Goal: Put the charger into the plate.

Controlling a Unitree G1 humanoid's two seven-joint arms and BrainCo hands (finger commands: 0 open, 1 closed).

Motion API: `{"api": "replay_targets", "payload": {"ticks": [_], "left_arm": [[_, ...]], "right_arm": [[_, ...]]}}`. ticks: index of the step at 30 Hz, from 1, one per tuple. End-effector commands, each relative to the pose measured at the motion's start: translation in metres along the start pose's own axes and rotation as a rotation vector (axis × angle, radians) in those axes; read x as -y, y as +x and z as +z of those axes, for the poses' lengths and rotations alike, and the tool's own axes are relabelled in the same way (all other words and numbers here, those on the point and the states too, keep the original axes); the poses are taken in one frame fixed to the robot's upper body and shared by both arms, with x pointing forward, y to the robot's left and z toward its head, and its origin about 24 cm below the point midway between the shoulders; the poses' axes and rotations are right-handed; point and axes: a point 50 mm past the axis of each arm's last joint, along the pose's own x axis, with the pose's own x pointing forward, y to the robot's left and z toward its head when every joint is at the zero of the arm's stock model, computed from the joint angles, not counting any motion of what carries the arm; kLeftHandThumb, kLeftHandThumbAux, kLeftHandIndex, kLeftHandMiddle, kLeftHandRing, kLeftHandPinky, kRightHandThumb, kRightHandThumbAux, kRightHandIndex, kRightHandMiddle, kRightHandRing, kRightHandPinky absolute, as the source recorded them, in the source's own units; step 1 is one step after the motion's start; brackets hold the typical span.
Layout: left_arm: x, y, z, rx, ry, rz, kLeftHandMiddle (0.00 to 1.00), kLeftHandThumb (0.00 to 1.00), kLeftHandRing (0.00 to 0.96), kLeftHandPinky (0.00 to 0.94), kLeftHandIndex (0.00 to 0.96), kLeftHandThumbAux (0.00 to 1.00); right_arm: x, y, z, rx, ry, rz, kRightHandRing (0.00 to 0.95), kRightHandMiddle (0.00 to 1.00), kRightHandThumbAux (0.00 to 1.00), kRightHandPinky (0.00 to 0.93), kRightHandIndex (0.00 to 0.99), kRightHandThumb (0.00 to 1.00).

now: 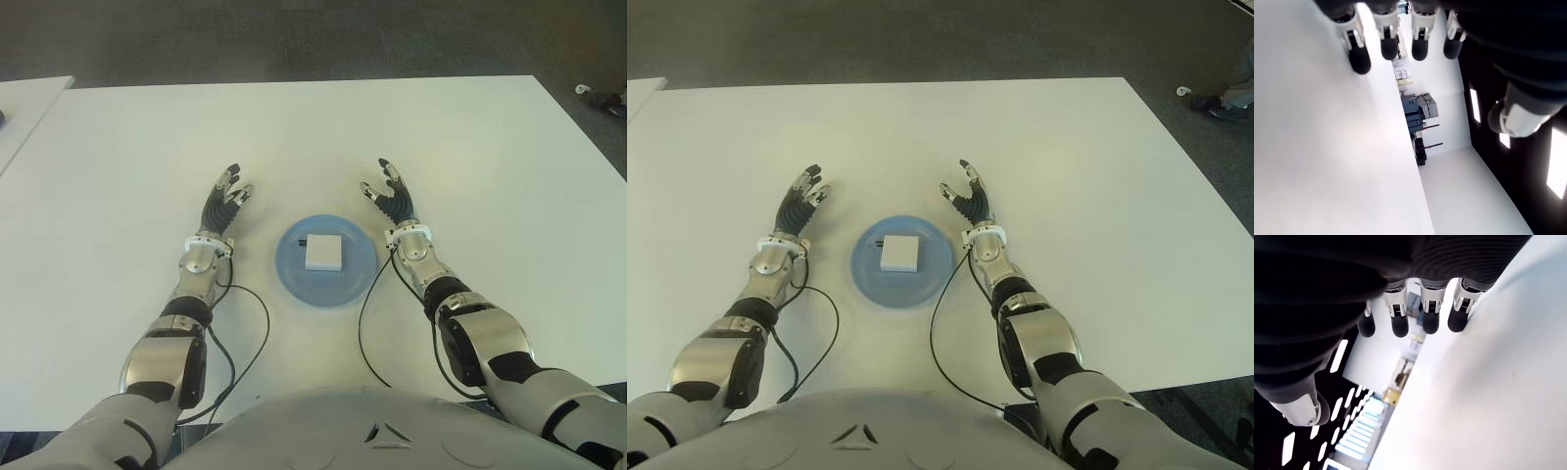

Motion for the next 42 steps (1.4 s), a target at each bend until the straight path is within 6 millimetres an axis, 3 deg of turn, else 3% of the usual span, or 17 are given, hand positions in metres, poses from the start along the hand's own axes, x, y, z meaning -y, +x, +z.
{"api": "replay_targets", "payload": {"ticks": [1,24,42], "left_arm": [[0.0027,-0.012,-0.0235,-0.14,-0.024,-0.019,0.0,0.175,0.0,0.0,0.0,0.535],[0.0004,-0.0069,-0.0215,-0.164,-0.093,0.044,0.0,0.162,0.0,0.02,0.0,0.547],[0.005,-0.0044,-0.0193,-0.155,-0.091,0.042,0.0,0.164,0.0,0.022,0.0,0.555]], "right_arm": [[-0.0084,-0.0254,-0.0384,-0.187,-0.011,0.05,0.0,0.0,0.571,0.0,0.0,0.037],[-0.0088,-0.0243,-0.0384,-0.199,-0.008,0.052,0.0,0.0,0.589,0.0,0.0,0.028],[-0.0078,-0.0248,-0.0391,-0.185,-0.055,0.065,0.0,0.0,0.528,0.003,0.0,0.033]]}}
